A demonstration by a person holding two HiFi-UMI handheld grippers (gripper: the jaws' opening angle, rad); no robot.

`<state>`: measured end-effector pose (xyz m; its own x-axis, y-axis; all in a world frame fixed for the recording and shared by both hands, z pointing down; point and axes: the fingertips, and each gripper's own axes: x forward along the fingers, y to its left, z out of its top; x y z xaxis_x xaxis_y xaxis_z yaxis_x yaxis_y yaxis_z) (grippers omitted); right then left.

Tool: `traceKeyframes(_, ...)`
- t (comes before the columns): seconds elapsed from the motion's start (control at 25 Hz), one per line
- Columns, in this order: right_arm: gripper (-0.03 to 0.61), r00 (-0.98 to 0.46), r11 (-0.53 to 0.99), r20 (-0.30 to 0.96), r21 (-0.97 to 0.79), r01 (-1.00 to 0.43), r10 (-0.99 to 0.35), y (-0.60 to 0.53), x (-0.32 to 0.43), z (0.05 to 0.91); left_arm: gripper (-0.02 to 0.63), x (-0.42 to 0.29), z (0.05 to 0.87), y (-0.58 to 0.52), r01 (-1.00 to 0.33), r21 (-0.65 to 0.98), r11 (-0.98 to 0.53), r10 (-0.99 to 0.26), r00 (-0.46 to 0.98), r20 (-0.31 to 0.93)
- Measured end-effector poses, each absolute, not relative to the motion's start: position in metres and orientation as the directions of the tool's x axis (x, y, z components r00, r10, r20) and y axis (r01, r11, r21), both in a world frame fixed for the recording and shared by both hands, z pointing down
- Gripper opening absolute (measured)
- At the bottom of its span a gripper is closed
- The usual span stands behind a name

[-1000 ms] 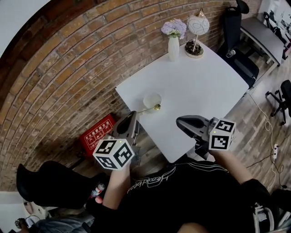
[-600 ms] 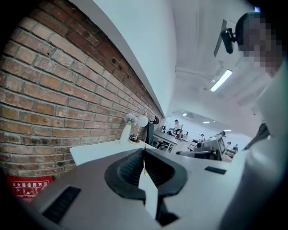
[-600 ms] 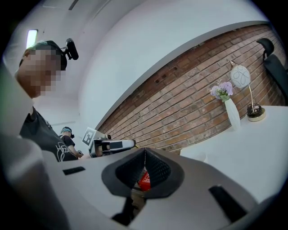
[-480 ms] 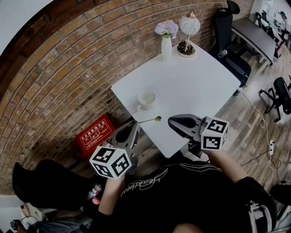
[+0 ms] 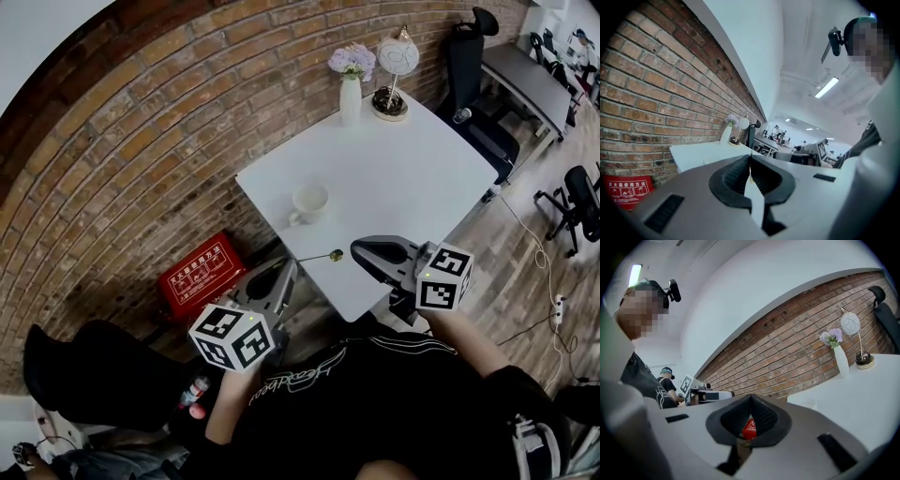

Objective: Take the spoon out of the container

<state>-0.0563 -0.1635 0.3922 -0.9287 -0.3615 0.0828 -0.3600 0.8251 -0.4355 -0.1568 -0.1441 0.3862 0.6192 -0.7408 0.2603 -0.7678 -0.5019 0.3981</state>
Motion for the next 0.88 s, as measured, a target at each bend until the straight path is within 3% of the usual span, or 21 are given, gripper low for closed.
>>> traceKeyframes(0.88,-0.003,-0.921,0.813,0.081,-0.445,-0.376,-0.382,-0.164,-0.0548,0.392,0.008,-0.1511,0.3814,-0.148,-0.751,0.397,-0.527,-0.725,0.641,0.25)
